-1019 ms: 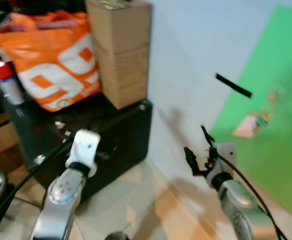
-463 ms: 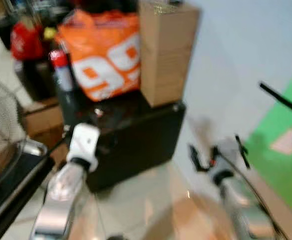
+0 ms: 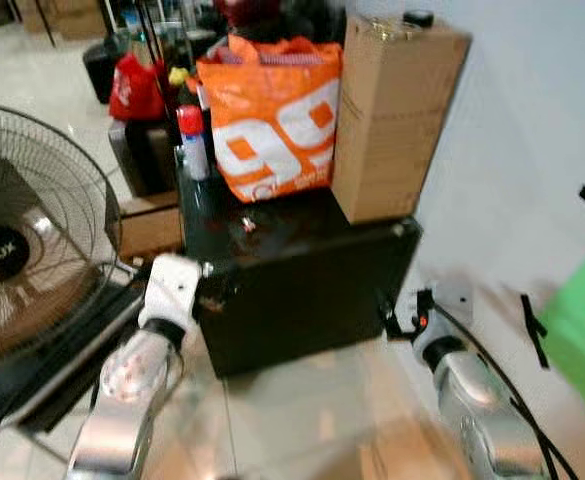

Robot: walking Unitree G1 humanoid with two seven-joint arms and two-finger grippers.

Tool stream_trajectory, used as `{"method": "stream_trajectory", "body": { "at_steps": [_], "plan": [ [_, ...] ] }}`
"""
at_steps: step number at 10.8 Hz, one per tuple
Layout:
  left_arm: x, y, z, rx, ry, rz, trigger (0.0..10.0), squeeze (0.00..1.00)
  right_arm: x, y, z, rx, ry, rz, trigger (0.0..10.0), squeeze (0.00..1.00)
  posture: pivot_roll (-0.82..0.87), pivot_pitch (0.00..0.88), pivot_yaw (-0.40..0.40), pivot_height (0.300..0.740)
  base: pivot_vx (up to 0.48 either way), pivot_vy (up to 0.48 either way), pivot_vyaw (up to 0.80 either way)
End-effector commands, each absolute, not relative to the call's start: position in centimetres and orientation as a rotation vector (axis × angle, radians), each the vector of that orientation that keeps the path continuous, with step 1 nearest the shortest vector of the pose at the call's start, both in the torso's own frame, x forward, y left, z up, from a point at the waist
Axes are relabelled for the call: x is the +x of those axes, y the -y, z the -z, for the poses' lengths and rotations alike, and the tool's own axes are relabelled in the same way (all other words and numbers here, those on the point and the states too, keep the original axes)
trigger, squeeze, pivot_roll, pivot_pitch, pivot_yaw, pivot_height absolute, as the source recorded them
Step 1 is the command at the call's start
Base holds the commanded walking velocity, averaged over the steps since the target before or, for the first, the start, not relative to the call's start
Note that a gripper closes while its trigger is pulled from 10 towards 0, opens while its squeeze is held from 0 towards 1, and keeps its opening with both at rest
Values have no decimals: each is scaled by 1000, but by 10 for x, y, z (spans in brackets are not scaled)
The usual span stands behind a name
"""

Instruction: Hang keys on a hook

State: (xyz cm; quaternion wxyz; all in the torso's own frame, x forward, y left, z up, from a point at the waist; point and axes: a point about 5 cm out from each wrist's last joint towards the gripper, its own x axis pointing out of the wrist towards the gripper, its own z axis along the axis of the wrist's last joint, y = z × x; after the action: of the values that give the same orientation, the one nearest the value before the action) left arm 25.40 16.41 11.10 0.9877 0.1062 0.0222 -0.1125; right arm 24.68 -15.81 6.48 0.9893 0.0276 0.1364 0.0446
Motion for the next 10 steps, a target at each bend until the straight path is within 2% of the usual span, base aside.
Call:
{"method": "stream_trajectory", "body": {
  "at_steps": [1, 10],
  "plan": [
    [255, -168, -108, 220, -60, 218, 10000, 0, 250, 157, -67, 49, -272, -84, 10000, 1000, 5, 0, -4, 740, 337, 0, 0],
    [259, -170, -111, 226, -46, 210, 10000, 0, 260, 154, -66, 19, -267, -102, 10000, 1000, 26, 0, -19, 740, 376, 0, 0]
  ]
}}
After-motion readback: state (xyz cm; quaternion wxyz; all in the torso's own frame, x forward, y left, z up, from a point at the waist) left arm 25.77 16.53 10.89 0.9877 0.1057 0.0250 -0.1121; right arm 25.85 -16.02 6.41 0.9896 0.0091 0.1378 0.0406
